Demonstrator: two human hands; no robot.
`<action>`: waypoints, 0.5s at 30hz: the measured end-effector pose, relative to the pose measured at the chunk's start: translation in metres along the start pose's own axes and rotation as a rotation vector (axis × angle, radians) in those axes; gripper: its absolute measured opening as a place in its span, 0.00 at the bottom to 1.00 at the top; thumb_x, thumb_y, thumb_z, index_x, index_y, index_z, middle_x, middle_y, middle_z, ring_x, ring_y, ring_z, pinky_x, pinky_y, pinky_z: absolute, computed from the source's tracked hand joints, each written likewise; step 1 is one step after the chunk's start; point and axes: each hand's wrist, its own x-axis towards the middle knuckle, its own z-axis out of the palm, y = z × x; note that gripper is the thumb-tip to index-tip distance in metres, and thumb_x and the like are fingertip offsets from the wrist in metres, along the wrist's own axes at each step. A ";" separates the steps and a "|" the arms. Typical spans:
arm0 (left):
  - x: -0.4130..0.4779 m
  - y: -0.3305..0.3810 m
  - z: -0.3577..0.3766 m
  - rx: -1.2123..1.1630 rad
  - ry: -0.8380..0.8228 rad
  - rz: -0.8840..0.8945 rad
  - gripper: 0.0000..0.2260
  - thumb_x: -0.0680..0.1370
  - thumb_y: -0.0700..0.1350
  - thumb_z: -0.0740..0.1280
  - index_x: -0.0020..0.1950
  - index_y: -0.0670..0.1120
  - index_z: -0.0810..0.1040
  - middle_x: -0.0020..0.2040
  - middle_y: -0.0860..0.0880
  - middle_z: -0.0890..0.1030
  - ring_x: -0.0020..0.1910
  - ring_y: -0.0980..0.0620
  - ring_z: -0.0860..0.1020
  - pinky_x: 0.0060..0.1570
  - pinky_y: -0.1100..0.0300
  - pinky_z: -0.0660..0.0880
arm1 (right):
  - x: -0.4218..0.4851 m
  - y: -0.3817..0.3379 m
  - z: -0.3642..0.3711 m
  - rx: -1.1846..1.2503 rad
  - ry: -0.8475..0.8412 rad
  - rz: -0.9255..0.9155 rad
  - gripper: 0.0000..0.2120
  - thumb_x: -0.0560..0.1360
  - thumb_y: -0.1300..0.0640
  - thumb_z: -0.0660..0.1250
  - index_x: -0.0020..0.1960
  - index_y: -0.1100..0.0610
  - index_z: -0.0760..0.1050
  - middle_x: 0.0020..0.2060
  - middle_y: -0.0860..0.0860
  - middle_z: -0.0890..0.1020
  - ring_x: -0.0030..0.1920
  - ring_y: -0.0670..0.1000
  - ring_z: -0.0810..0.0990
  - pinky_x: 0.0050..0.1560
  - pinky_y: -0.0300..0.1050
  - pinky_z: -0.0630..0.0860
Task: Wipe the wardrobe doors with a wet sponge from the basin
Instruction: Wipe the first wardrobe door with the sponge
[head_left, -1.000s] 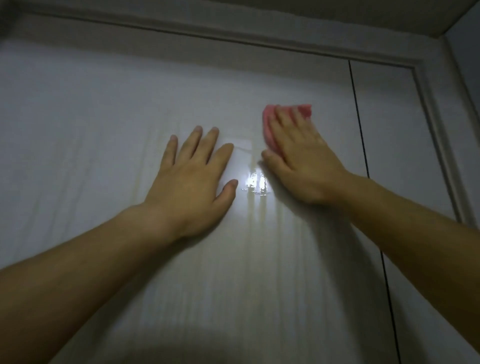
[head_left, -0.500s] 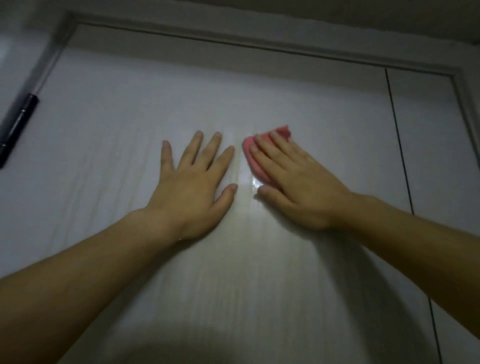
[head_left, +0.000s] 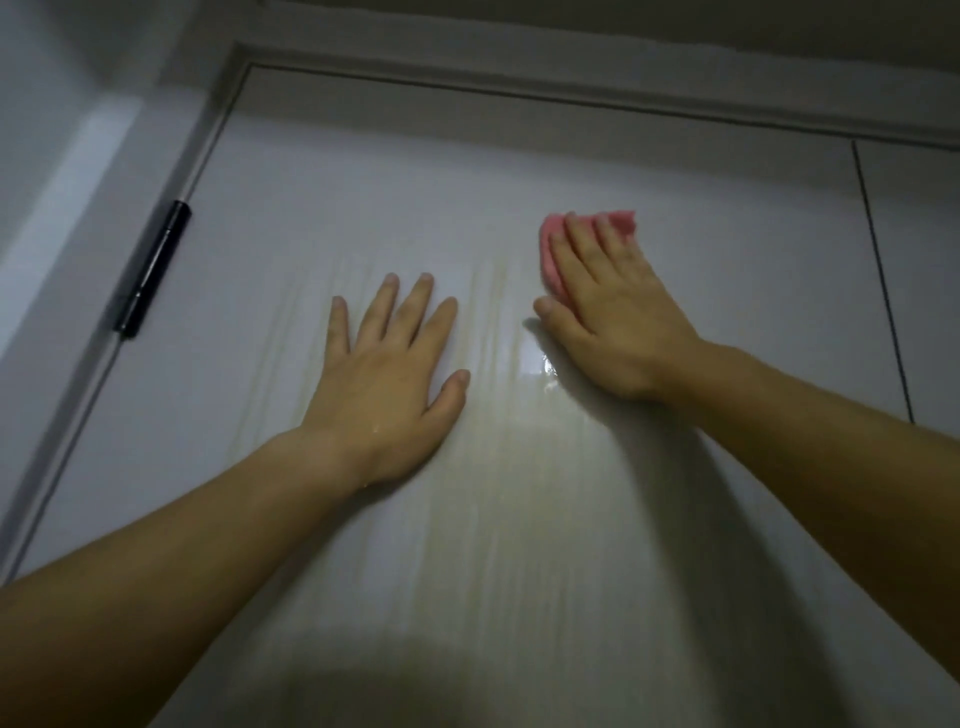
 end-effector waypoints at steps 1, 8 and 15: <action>0.000 -0.001 -0.001 -0.008 0.002 0.008 0.35 0.79 0.64 0.41 0.84 0.52 0.45 0.84 0.51 0.42 0.83 0.47 0.40 0.79 0.38 0.40 | -0.001 -0.011 0.003 -0.010 -0.001 -0.029 0.37 0.81 0.33 0.39 0.82 0.52 0.32 0.82 0.52 0.35 0.80 0.54 0.31 0.81 0.54 0.36; -0.008 -0.026 -0.008 -0.120 0.045 0.053 0.33 0.81 0.61 0.47 0.84 0.50 0.48 0.84 0.49 0.46 0.83 0.52 0.42 0.81 0.50 0.40 | 0.015 -0.020 0.001 -0.056 -0.024 -0.183 0.35 0.83 0.35 0.42 0.83 0.50 0.35 0.83 0.51 0.39 0.81 0.53 0.34 0.81 0.52 0.37; -0.025 -0.067 -0.005 -0.048 0.033 -0.065 0.33 0.80 0.62 0.44 0.84 0.52 0.48 0.84 0.50 0.44 0.83 0.47 0.40 0.79 0.38 0.38 | 0.007 -0.084 0.019 -0.059 -0.048 -0.307 0.36 0.83 0.35 0.43 0.82 0.50 0.33 0.82 0.50 0.36 0.80 0.51 0.31 0.80 0.50 0.33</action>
